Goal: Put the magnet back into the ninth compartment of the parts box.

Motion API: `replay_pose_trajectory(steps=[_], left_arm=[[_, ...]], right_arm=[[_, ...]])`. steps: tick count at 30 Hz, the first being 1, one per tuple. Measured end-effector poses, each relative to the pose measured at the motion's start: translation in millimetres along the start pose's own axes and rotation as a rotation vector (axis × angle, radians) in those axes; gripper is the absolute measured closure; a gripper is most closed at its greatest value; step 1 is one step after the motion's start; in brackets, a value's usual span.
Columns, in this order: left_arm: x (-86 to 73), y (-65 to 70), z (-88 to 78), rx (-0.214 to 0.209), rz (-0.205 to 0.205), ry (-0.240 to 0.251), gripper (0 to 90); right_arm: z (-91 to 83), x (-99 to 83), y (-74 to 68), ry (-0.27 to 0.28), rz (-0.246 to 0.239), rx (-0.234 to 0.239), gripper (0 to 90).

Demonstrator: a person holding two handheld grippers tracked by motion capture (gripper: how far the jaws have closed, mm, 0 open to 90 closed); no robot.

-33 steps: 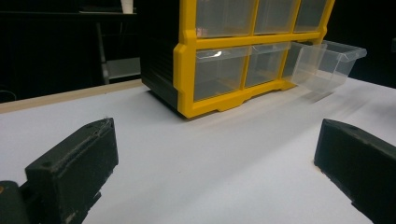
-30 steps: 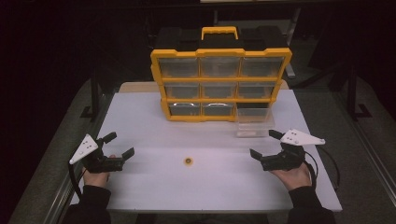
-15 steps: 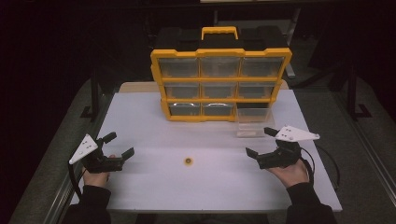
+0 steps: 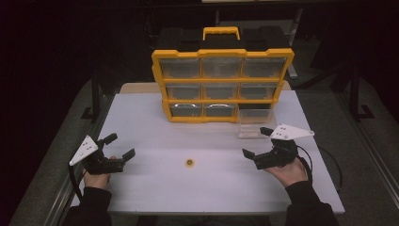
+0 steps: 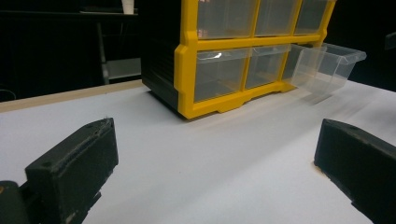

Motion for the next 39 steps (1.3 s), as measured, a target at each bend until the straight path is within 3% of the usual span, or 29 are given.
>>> replay_pose_trajectory(steps=[23, 39], left_arm=[[0.4, 0.0, 0.0, 0.001, -0.002, 0.003, 0.0], [0.6, -0.1, -0.1, 0.0, -0.002, 0.006, 0.0]], right_arm=[[27.1, 11.0, -20.1, -0.082, -0.069, 0.057, 0.0], [42.1, 15.0, -23.5, -0.116, -0.077, 0.074, 0.0]])
Point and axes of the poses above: each handheld gripper's, and its own axes: z roughly forward along the jaws, x roughly out of its top, y roughly to its right, the point moved 8 cm from there along z, roughly forward along the jaws, and after that the axes turned 9 degrees about -y, right-handed, at the moved point
